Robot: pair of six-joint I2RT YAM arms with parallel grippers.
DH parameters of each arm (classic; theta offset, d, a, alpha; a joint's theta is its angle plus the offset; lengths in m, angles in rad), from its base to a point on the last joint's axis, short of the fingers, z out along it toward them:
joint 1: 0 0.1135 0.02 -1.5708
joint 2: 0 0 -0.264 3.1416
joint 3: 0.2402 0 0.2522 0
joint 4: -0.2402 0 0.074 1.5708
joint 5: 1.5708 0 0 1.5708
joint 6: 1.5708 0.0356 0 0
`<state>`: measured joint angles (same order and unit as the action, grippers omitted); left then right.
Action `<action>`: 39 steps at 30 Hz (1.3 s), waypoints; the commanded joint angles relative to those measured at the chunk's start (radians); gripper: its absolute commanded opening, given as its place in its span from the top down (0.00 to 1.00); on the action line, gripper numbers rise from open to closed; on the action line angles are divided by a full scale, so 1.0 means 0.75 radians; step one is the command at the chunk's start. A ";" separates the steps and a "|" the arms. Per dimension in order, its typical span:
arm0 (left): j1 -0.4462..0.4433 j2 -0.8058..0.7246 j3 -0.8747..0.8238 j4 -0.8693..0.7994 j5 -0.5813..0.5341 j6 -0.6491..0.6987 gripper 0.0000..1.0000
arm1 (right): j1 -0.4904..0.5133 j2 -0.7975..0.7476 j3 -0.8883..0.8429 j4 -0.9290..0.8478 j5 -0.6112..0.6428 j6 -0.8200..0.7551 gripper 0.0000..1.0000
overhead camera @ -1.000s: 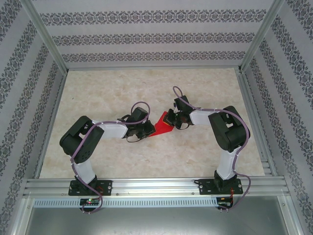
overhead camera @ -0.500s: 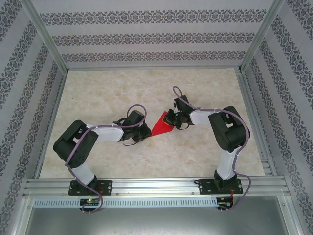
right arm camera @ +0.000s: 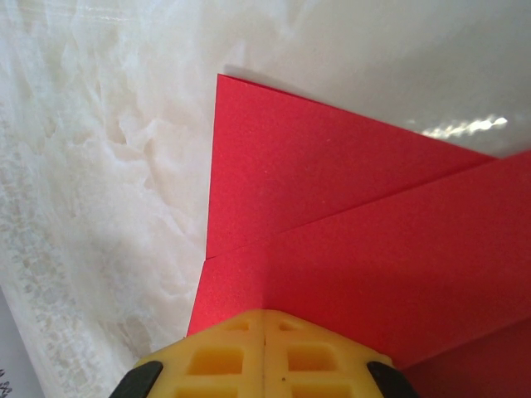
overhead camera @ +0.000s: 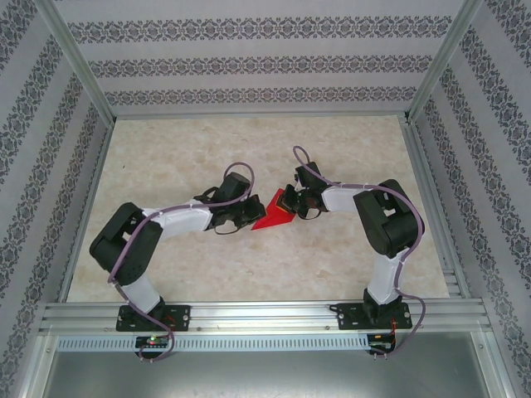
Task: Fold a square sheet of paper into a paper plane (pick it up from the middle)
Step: Fourth fold the wing at the center of the table.
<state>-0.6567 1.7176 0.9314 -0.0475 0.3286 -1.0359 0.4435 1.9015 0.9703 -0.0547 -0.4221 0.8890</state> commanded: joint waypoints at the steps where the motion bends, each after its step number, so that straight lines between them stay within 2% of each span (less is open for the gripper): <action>1: -0.004 0.096 0.078 0.078 0.070 0.026 0.99 | -0.004 0.093 -0.068 -0.221 0.193 -0.024 0.99; 8: -0.018 0.241 0.207 -0.061 0.091 0.065 0.99 | -0.004 0.097 -0.060 -0.230 0.195 -0.022 0.99; 17: -0.019 0.305 0.181 -0.133 0.005 0.067 1.00 | -0.003 0.109 -0.056 -0.253 0.203 -0.028 0.99; 29: 0.003 0.210 -0.075 -0.092 -0.070 -0.030 1.00 | -0.004 0.137 -0.039 -0.341 0.243 -0.052 0.99; 39: 0.053 0.129 -0.264 -0.001 -0.013 -0.094 1.00 | -0.006 0.154 -0.043 -0.361 0.261 -0.065 0.99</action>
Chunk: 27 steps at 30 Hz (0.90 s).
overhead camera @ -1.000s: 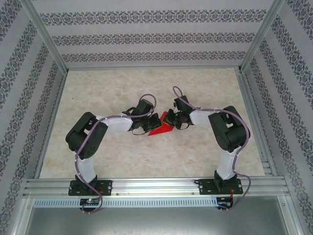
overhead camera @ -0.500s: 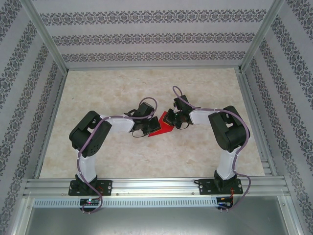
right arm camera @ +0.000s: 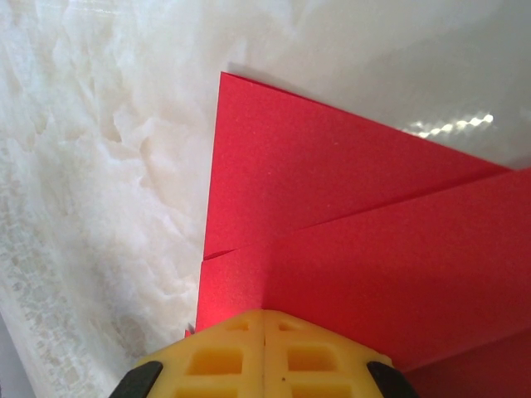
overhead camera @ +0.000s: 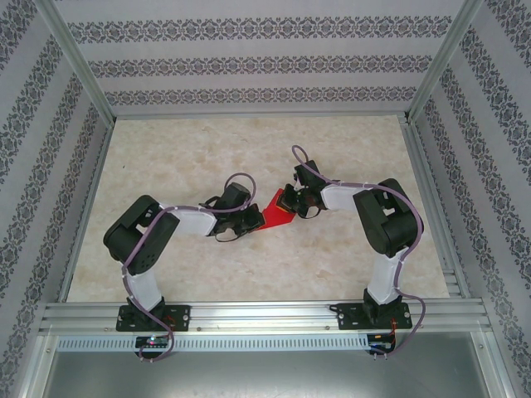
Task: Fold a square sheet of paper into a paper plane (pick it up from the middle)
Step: Fourth fold the wing at the center of the table.
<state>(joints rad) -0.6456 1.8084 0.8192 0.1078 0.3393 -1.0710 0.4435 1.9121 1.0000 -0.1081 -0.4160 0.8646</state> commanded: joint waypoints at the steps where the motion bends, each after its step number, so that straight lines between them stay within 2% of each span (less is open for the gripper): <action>1: 0.045 -0.007 -0.132 -0.183 -0.006 -0.067 1.00 | -0.006 0.140 -0.082 -0.291 0.254 -0.032 0.99; 5: 0.052 -0.093 -0.116 -0.091 0.085 -0.104 1.00 | -0.004 0.137 -0.086 -0.285 0.252 -0.035 0.99; 10: 0.053 -0.176 -0.017 -0.049 0.126 -0.085 0.99 | -0.006 0.124 -0.091 -0.275 0.251 -0.031 0.99; 15: 0.051 -0.083 0.109 -0.090 0.130 -0.051 0.99 | -0.004 0.132 -0.091 -0.263 0.243 -0.024 0.99; 20: 0.047 0.036 0.144 -0.112 0.146 -0.043 1.00 | -0.003 0.132 -0.084 -0.260 0.233 -0.026 0.99; 27: 0.049 0.022 0.089 -0.238 0.032 0.021 1.00 | -0.004 0.122 -0.075 -0.259 0.226 -0.038 0.99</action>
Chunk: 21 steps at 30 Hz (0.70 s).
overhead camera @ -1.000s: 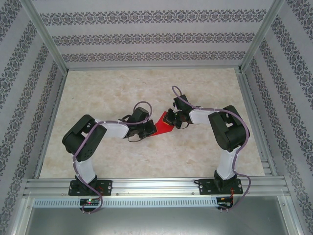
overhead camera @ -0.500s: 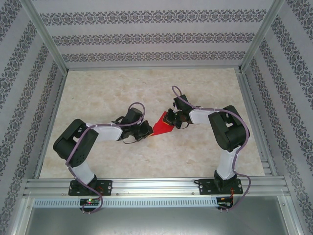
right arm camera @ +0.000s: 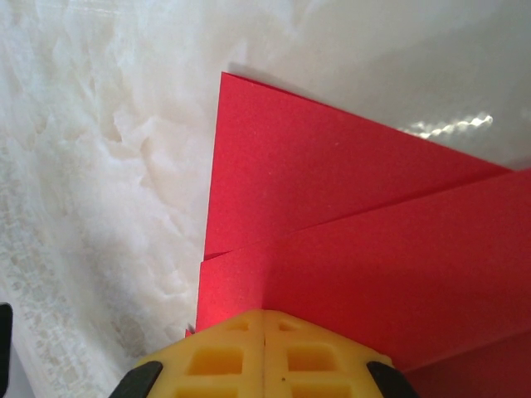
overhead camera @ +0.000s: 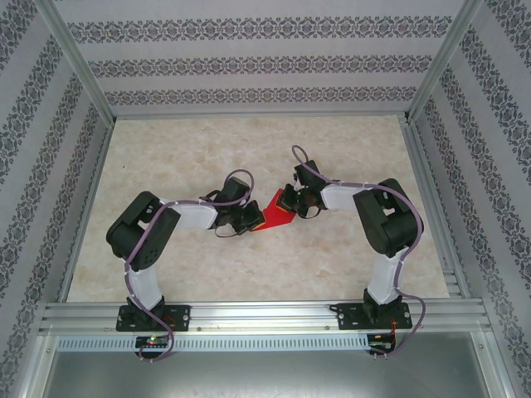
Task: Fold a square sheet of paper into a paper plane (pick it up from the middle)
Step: Fourth fold the wing at the center of the table.
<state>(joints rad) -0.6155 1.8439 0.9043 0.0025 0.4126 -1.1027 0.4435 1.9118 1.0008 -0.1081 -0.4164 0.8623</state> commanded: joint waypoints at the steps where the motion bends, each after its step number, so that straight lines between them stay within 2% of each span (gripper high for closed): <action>1: 0.009 -0.034 -0.032 -0.124 -0.087 0.070 1.00 | -0.006 0.122 -0.073 -0.263 0.226 -0.037 0.99; 7: 0.009 -0.119 -0.111 -0.224 -0.177 0.091 1.00 | -0.016 0.087 -0.079 -0.247 0.226 -0.052 0.99; 11: 0.010 -0.114 -0.124 -0.196 -0.156 0.083 1.00 | -0.019 0.049 -0.067 -0.202 0.182 -0.079 0.99; 21: 0.010 -0.065 -0.108 -0.221 -0.140 0.082 1.00 | 0.053 -0.091 0.036 -0.008 -0.143 -0.278 0.97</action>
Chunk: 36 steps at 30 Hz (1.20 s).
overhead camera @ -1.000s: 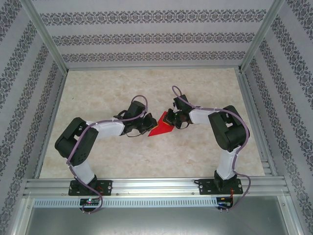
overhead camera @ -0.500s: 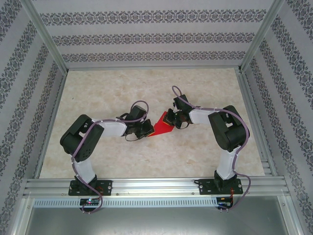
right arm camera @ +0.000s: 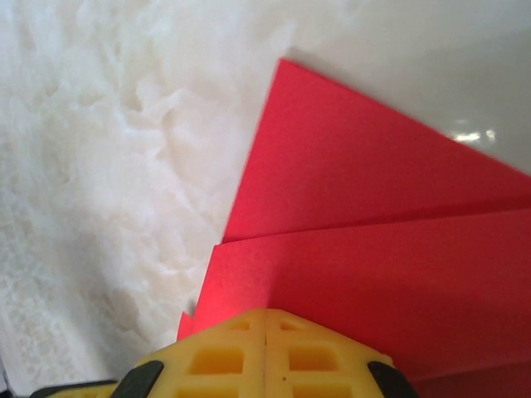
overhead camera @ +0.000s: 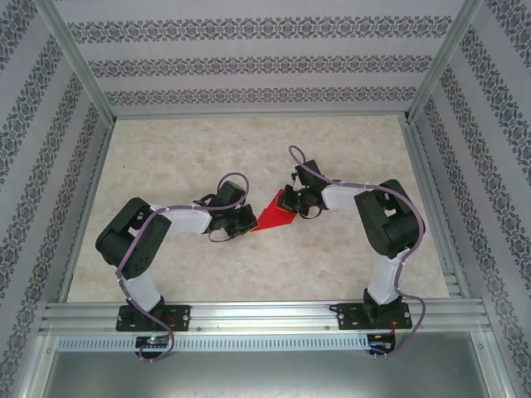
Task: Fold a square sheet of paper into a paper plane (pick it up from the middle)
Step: Fourth fold the wing at the center of the table.
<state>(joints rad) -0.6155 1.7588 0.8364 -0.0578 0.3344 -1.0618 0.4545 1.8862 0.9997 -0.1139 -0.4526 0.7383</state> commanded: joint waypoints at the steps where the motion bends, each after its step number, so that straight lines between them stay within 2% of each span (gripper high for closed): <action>1: 0.010 0.052 -0.015 -0.145 -0.036 0.029 1.00 | 0.050 -0.059 0.036 0.004 -0.114 -0.119 0.97; 11: 0.011 0.068 0.001 -0.181 -0.042 0.026 1.00 | 0.135 0.024 -0.003 0.118 -0.158 -0.038 0.96; 23: 0.011 0.086 0.012 -0.230 -0.055 0.011 1.00 | 0.127 0.100 0.024 0.036 -0.100 -0.074 0.96; 26: 0.009 0.083 0.006 -0.253 -0.063 0.015 1.00 | 0.072 0.097 0.009 0.015 -0.065 -0.090 0.96; 36: 0.011 0.069 -0.032 -0.255 -0.063 0.012 1.00 | -0.256 0.065 -0.032 0.004 0.009 -0.104 0.95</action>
<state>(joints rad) -0.6155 1.7699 0.8627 -0.1020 0.3344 -1.0588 0.3275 1.9335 0.9993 -0.0784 -0.5694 0.6849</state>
